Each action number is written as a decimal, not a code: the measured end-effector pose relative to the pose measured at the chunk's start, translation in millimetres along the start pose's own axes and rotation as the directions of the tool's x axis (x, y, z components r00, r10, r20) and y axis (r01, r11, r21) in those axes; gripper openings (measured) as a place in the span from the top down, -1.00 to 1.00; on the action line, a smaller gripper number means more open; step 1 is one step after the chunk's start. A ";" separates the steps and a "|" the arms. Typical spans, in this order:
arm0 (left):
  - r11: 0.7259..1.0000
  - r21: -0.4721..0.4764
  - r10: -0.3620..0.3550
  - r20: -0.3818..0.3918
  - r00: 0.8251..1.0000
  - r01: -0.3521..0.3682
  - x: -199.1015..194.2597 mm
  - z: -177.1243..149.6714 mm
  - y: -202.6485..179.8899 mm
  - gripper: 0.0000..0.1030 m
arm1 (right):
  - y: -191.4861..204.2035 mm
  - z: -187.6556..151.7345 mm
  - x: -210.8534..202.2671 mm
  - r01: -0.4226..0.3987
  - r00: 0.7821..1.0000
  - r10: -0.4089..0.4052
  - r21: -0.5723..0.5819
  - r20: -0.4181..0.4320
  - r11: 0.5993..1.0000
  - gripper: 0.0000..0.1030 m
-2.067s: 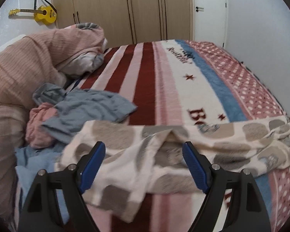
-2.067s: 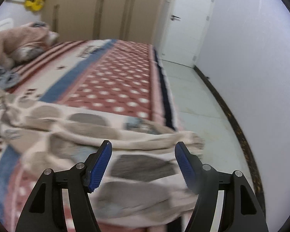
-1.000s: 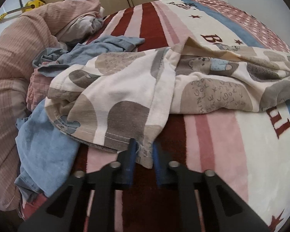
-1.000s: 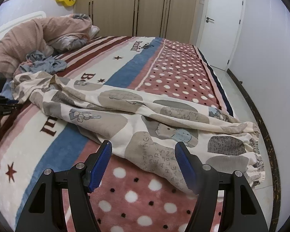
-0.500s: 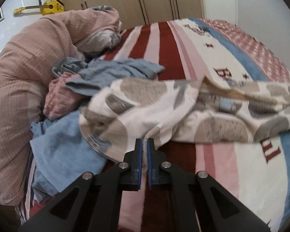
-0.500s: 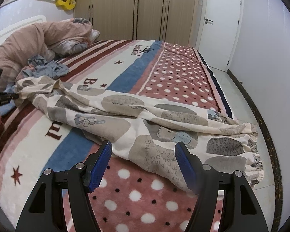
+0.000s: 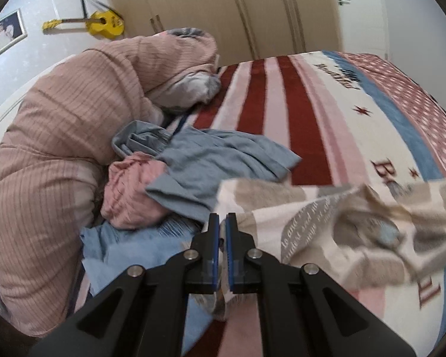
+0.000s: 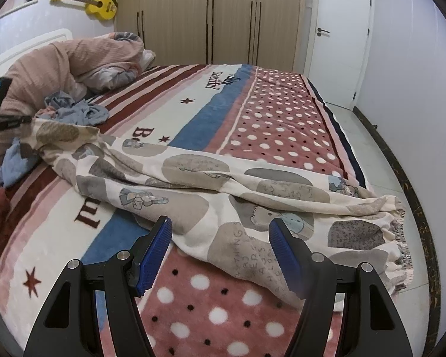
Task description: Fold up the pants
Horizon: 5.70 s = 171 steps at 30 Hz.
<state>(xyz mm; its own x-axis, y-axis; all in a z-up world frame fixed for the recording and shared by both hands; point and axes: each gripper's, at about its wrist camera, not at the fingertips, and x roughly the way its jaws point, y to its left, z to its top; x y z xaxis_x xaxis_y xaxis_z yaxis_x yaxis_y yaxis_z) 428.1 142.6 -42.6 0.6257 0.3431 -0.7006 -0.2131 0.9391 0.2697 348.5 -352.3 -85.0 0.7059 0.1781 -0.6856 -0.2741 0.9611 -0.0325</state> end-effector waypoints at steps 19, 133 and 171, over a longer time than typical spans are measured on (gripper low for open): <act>0.996 -0.083 0.005 -0.115 0.993 -0.015 108.7 58.4 26.9 0.96 | -8.8 30.9 89.6 -0.047 0.997 0.048 0.022 -0.062 0.999 -0.24; 0.932 0.292 -0.180 -0.139 0.974 0.214 92.4 3.7 6.8 0.87 | 20.6 78.6 193.2 0.082 0.975 -0.110 -0.148 -0.191 0.986 0.96; 0.964 0.091 -0.256 0.052 0.965 0.251 35.4 45.2 -37.1 -0.07 | -53.6 101.3 124.7 0.145 0.978 -0.148 -0.026 -0.147 0.989 0.27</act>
<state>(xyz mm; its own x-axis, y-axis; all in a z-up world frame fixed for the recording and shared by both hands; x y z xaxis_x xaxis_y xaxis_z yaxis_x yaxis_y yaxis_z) 492.1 119.0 -47.5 0.6978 0.0894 -0.7107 0.0201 0.9893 0.1442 517.4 -360.2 -95.1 0.6350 0.0014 -0.7725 -0.1856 0.9710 -0.1507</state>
